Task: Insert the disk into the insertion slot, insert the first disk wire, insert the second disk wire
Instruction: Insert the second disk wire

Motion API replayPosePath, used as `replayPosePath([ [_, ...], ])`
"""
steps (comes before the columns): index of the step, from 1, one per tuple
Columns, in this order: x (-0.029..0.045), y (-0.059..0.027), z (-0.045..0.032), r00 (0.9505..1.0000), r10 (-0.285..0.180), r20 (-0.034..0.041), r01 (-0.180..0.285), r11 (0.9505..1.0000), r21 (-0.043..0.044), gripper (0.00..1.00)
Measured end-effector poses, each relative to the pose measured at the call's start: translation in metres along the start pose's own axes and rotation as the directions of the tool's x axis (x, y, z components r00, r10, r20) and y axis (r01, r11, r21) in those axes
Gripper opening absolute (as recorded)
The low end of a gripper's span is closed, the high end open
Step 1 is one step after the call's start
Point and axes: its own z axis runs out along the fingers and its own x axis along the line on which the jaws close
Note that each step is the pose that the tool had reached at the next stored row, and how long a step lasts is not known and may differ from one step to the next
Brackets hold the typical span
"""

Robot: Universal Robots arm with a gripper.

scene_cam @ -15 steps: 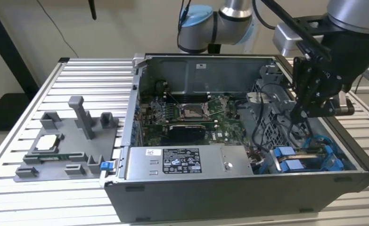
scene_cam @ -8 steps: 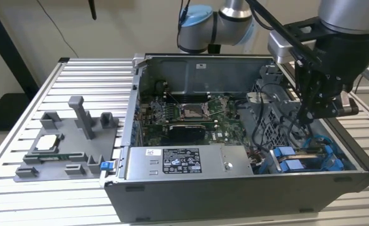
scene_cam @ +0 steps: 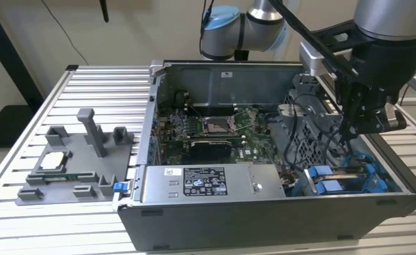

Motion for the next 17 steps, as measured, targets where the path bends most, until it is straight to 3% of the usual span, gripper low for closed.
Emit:
replayPosePath([
  [5,0.0005,0.0015,0.0057,1.0,-0.001,0.0007,0.001,0.9997,0.0237,0.0],
  [8,0.0013,0.0031,0.0102,1.0,0.002,-0.0027,-0.002,0.9996,0.0287,0.0],
  [10,0.0018,0.0039,0.0122,0.9999,0.005,-0.0097,-0.005,0.9996,0.0292,0.0],
  [17,0.0028,0.0078,0.0156,0.999,0.001,-0.0452,0.001,0.9995,0.0303,0.0],
])
